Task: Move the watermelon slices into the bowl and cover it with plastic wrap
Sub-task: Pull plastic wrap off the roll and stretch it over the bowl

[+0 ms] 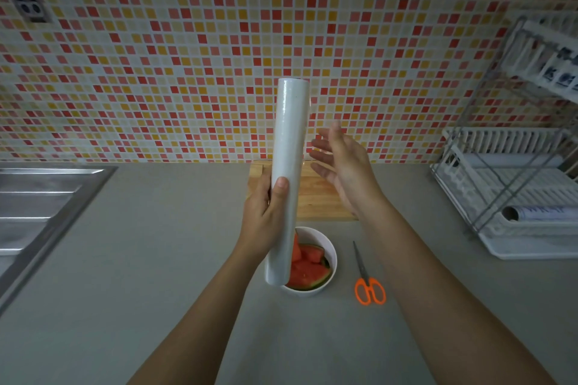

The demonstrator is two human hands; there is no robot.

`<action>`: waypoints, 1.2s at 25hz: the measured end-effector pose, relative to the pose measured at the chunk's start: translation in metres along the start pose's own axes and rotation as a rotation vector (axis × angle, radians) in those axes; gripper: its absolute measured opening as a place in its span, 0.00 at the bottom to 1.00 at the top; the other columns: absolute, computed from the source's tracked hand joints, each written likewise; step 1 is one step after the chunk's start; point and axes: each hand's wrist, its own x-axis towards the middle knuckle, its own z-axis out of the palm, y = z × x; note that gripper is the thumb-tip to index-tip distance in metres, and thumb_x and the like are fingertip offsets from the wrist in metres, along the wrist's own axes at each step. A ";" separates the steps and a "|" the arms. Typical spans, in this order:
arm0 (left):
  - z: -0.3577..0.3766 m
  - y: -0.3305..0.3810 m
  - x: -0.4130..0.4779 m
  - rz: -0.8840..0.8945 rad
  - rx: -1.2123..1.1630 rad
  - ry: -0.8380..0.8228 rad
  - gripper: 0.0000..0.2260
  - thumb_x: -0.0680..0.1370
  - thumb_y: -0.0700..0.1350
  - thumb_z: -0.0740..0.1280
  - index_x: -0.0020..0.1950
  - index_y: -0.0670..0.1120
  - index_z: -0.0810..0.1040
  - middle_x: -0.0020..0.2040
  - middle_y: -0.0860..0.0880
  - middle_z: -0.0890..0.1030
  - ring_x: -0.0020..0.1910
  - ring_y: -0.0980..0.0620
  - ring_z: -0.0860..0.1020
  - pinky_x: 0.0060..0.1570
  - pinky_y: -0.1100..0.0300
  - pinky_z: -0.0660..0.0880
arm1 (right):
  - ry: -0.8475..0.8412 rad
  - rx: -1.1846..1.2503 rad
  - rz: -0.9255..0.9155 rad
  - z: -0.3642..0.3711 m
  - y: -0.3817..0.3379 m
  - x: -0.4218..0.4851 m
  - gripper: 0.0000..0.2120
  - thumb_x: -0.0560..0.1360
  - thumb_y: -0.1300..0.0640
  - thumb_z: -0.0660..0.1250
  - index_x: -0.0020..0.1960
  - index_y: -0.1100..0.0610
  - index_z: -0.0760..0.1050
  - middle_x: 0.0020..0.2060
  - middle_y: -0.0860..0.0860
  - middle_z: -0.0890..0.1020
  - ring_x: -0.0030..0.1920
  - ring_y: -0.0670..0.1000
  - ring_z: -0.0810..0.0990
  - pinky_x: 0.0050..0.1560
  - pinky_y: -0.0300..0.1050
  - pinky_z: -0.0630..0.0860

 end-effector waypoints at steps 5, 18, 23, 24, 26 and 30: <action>0.006 -0.002 -0.006 -0.021 0.000 -0.060 0.07 0.78 0.60 0.54 0.54 0.69 0.69 0.48 0.63 0.79 0.47 0.65 0.77 0.41 0.72 0.73 | 0.026 0.077 -0.072 0.004 -0.011 0.004 0.05 0.74 0.55 0.66 0.47 0.56 0.77 0.43 0.49 0.81 0.45 0.46 0.80 0.45 0.40 0.77; 0.011 -0.005 -0.007 0.080 0.062 0.028 0.06 0.80 0.58 0.53 0.51 0.68 0.68 0.47 0.63 0.74 0.47 0.63 0.74 0.42 0.69 0.73 | 0.086 -0.133 -0.200 -0.006 0.017 -0.012 0.06 0.71 0.48 0.68 0.45 0.49 0.78 0.40 0.48 0.82 0.39 0.44 0.82 0.43 0.39 0.79; 0.008 0.000 0.000 0.106 0.058 0.077 0.06 0.78 0.60 0.53 0.50 0.65 0.69 0.46 0.61 0.75 0.47 0.62 0.75 0.41 0.71 0.72 | -0.063 -0.393 -0.238 -0.010 0.028 -0.019 0.03 0.71 0.51 0.70 0.40 0.48 0.79 0.35 0.46 0.82 0.38 0.46 0.82 0.46 0.47 0.79; 0.008 0.000 0.000 0.113 0.065 0.077 0.06 0.78 0.60 0.53 0.50 0.66 0.68 0.46 0.61 0.75 0.47 0.62 0.74 0.41 0.70 0.72 | -0.024 -0.398 -0.260 -0.011 0.029 -0.020 0.03 0.72 0.52 0.69 0.39 0.48 0.78 0.33 0.47 0.82 0.37 0.46 0.81 0.46 0.48 0.79; 0.009 0.003 0.002 0.140 0.071 0.071 0.05 0.79 0.59 0.53 0.48 0.69 0.67 0.46 0.66 0.74 0.46 0.62 0.74 0.42 0.68 0.73 | 0.037 -0.351 -0.237 -0.013 0.030 -0.022 0.05 0.73 0.50 0.68 0.39 0.48 0.77 0.33 0.47 0.82 0.38 0.47 0.82 0.46 0.49 0.80; 0.013 0.012 0.006 0.168 0.057 0.066 0.06 0.79 0.59 0.53 0.48 0.71 0.68 0.46 0.69 0.73 0.47 0.62 0.74 0.44 0.67 0.74 | -0.021 -0.454 -0.258 -0.014 0.031 -0.025 0.06 0.72 0.51 0.68 0.37 0.48 0.77 0.33 0.47 0.83 0.38 0.48 0.82 0.48 0.53 0.80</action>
